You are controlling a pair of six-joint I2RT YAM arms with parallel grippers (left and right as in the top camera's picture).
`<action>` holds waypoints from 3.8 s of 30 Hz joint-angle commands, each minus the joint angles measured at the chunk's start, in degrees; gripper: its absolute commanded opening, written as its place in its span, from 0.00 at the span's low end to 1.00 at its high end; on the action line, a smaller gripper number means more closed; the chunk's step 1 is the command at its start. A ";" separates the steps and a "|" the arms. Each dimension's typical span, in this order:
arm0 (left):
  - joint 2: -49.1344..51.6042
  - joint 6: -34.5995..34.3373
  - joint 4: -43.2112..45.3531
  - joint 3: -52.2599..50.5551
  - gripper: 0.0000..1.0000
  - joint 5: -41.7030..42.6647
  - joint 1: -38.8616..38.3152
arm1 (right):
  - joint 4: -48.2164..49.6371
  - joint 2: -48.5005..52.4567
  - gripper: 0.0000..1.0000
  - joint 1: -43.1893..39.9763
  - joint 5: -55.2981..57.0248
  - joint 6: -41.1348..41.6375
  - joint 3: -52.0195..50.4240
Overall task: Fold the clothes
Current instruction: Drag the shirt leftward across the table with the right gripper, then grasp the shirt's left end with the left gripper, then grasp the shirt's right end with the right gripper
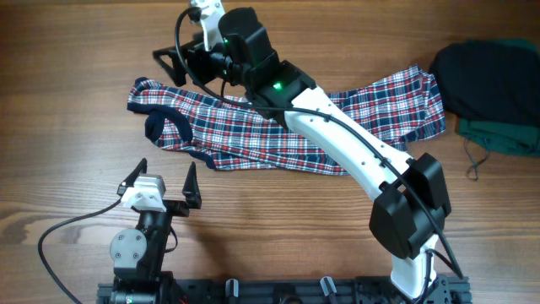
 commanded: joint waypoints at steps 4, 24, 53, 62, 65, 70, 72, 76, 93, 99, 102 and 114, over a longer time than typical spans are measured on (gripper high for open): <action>-0.42 -0.15 -0.07 -0.35 1.00 0.68 0.44 | -19.52 -4.74 1.00 -11.28 25.66 1.66 1.14; 0.35 -0.63 0.46 -0.35 1.00 4.87 0.28 | -55.21 -6.19 1.00 -48.39 13.18 8.44 1.07; 89.15 2.49 -38.36 63.34 1.00 16.74 0.81 | -62.38 -6.21 1.00 -48.59 13.75 4.55 1.07; 92.98 -0.50 -44.26 63.34 1.00 15.37 1.03 | -62.99 -6.19 1.00 -48.72 13.77 4.55 1.07; 97.46 -1.99 -43.95 63.34 1.00 15.23 1.03 | -63.25 -6.19 1.00 -48.72 13.75 4.55 1.07; 104.00 -7.58 -37.83 63.34 1.00 15.23 1.07 | -63.30 -6.19 1.00 -48.72 13.75 4.55 1.07; 104.35 -8.11 -36.13 63.34 1.00 15.45 1.07 | -63.41 -6.19 1.00 -48.72 13.75 4.50 1.07; 104.32 -9.18 -34.86 63.34 1.00 17.29 1.07 | -63.39 -6.19 1.00 -48.72 13.75 4.24 1.07; 99.84 -12.20 -33.79 63.41 1.00 19.98 1.07 | -63.25 -6.19 1.00 -48.72 14.43 4.11 1.07; 101.29 -13.53 -32.39 63.41 1.00 19.98 1.07 | -64.04 -6.19 1.00 -48.72 14.38 4.13 1.07; 102.90 -13.66 -32.02 63.41 1.00 19.98 1.07 | -65.42 -6.38 1.00 -48.72 14.40 4.66 1.07; 103.30 -13.66 -29.46 63.41 0.04 19.96 1.07 | -78.07 -13.29 1.00 -50.71 21.07 15.89 0.37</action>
